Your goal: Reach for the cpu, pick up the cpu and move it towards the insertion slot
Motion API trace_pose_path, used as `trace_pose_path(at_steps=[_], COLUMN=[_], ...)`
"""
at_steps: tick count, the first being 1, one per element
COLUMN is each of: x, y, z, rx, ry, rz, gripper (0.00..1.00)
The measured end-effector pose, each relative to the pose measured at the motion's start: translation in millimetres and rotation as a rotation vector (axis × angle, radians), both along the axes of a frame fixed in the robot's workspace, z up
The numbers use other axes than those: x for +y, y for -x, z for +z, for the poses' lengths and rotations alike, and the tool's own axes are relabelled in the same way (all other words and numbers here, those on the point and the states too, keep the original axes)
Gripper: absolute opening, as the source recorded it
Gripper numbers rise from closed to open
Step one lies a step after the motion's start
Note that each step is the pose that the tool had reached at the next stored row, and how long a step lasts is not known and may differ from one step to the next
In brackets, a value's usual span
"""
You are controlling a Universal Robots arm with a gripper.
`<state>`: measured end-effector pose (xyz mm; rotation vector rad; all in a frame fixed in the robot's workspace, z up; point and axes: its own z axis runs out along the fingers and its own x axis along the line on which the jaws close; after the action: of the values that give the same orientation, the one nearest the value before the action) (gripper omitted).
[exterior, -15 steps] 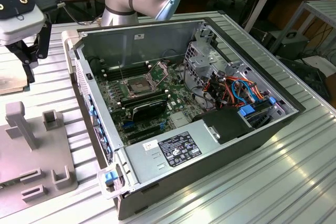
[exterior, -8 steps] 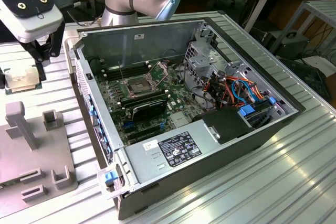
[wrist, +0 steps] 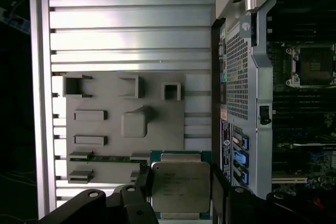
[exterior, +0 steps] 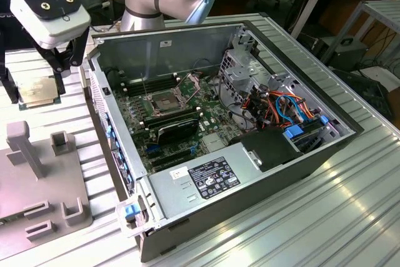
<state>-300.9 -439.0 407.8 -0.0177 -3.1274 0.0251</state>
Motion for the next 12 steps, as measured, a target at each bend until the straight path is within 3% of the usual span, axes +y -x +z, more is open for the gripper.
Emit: trace_pose_path(at_steps=[12], x=[0.0], y=[-17.4], z=[0.1], rx=[0.0001], ry=[0.0001], rz=[0.000], gripper=[0.55])
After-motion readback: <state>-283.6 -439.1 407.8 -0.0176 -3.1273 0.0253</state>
